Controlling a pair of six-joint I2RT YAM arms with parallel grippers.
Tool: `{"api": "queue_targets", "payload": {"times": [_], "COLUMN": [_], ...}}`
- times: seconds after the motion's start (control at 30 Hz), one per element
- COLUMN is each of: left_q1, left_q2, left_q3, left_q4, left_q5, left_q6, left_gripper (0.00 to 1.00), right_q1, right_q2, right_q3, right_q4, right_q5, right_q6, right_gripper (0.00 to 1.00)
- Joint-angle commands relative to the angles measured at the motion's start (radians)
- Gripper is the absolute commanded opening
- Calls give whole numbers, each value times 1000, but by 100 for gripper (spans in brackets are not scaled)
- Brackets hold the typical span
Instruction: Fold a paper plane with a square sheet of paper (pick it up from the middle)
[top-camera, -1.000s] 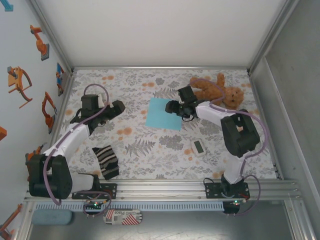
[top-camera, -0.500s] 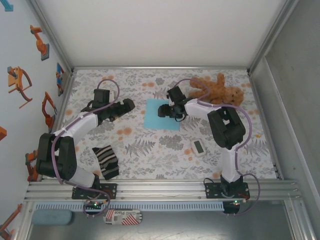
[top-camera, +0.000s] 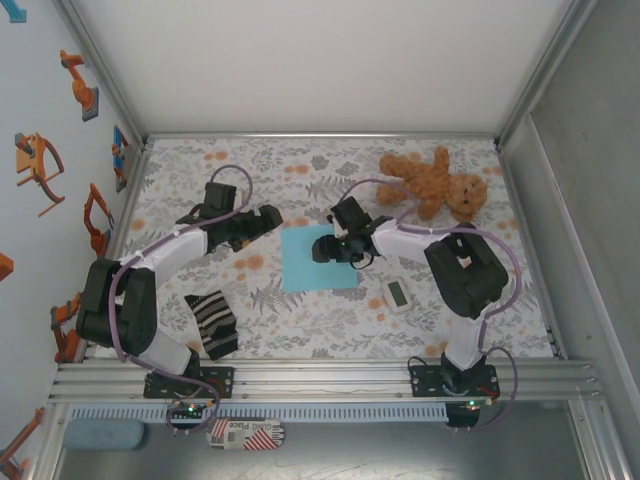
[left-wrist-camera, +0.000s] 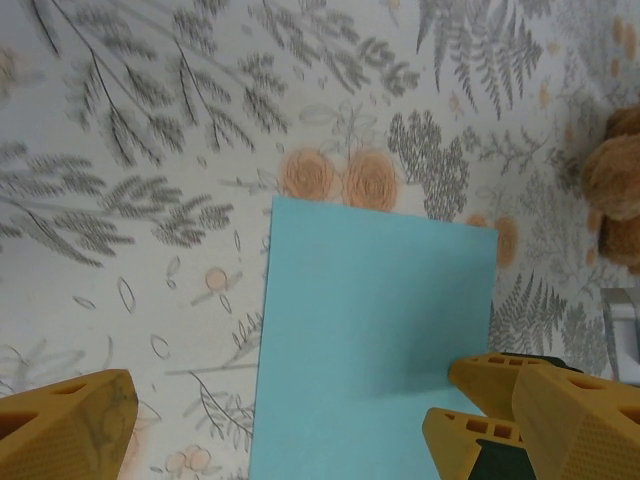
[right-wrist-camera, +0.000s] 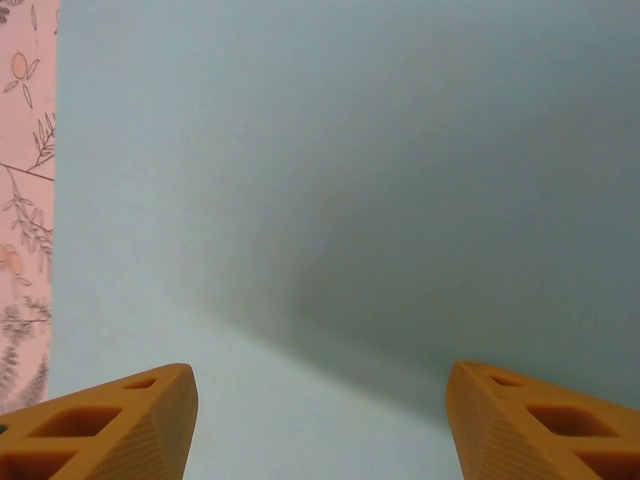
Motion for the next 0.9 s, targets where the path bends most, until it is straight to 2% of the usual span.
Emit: {"api": "queue_targets", "payload": {"times": [0.0, 0.07, 0.23, 0.37, 0.5, 0.67, 0.87], "left_q1": [-61, -92, -163, -184, -186, -198, -201], "left_q2": [-13, -7, 36, 92, 140, 185, 230], "left_q3": [-36, -37, -10, 34, 78, 122, 147], "left_q4": [-28, -36, -41, -60, -93, -115, -123], "left_q5": [-24, -38, -47, -42, -49, -55, -67], "left_q6": [-97, -126, -145, -127, -94, -65, -44], "left_gripper": [97, 97, 100, 95, 89, 86, 88], "right_q1": [19, 19, -2, -46, -59, -76, -79], "right_q2": [-35, -66, -141, -137, -126, -104, -85], "right_q3": [-83, -110, -116, -146, -148, -148, -149], "right_q4": [104, 165, 124, 103, 65, 45, 37], "right_q5": [-54, -52, 14, -6, -18, -19, -12], "right_q6": [352, 428, 372, 344, 295, 272, 263], "right_gripper": [63, 61, 58, 50, 39, 37, 36]}}
